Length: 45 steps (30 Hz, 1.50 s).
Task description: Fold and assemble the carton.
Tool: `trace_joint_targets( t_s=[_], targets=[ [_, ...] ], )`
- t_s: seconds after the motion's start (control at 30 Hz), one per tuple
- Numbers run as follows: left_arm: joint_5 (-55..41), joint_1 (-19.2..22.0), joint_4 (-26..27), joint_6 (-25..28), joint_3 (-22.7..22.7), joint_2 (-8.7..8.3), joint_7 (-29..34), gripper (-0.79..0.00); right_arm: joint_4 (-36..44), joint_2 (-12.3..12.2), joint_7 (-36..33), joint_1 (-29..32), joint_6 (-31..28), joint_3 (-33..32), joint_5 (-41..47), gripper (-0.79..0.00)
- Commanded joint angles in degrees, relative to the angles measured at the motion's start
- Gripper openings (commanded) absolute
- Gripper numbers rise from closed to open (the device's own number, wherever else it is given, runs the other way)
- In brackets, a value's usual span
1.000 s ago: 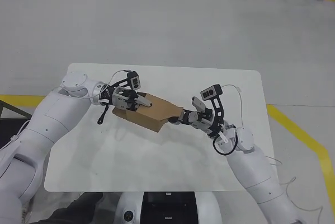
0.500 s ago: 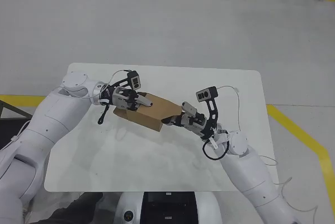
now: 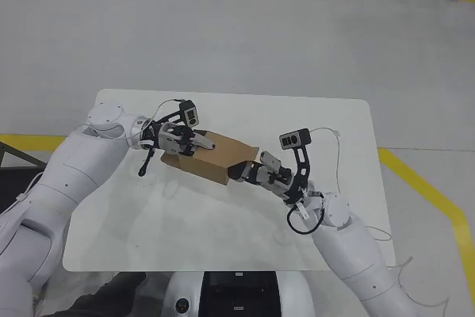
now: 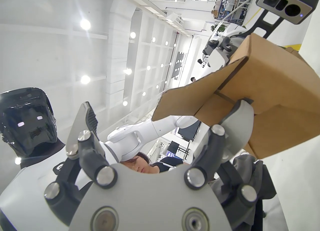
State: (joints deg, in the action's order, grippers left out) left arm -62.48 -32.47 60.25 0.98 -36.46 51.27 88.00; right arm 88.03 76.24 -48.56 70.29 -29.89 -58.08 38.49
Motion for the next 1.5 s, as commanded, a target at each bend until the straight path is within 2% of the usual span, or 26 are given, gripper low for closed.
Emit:
trace_joint_targets(
  t_s=[0.0, 0.3, 0.53, 0.87, 1.13, 1.47],
  targets=[
    [0.08, 0.0, 0.07, -0.06, -0.02, 0.01, 0.0, -0.785, -0.03, 0.06, 0.06, -0.04, 0.0, 0.21, -0.22, 0.0],
    [0.41, -0.14, -0.25, -0.04, -0.11, -0.02, 0.0, -0.785, -0.64, 0.08, -0.68, -0.43, 0.46, -0.32, -0.16, 0.0],
    [1.01, -0.3, -0.98, -0.02, -0.32, -0.16, 0.0, -0.785, 0.14, -0.93, -1.88, 1.59, 0.69, -5.52, 1.47, 0.0],
    [3.26, -0.08, -1.45, 0.05, -0.38, -0.01, 0.0, -0.785, 5.68, -2.07, -2.37, 4.9, 0.1, -11.76, 2.09, 0.0],
    [5.35, 0.09, -1.5, 0.19, -0.63, 0.24, 0.0, -0.785, 7.34, -2.07, -2.96, 4.27, 2.6, -10.58, 1.26, 0.0],
    [4.84, -0.24, -0.72, 0.15, -1.83, 0.44, 0.0, -0.785, 3.71, -1.2, -0.12, 0.66, 4.49, -5.6, -2.76, 0.0]
  ],
)
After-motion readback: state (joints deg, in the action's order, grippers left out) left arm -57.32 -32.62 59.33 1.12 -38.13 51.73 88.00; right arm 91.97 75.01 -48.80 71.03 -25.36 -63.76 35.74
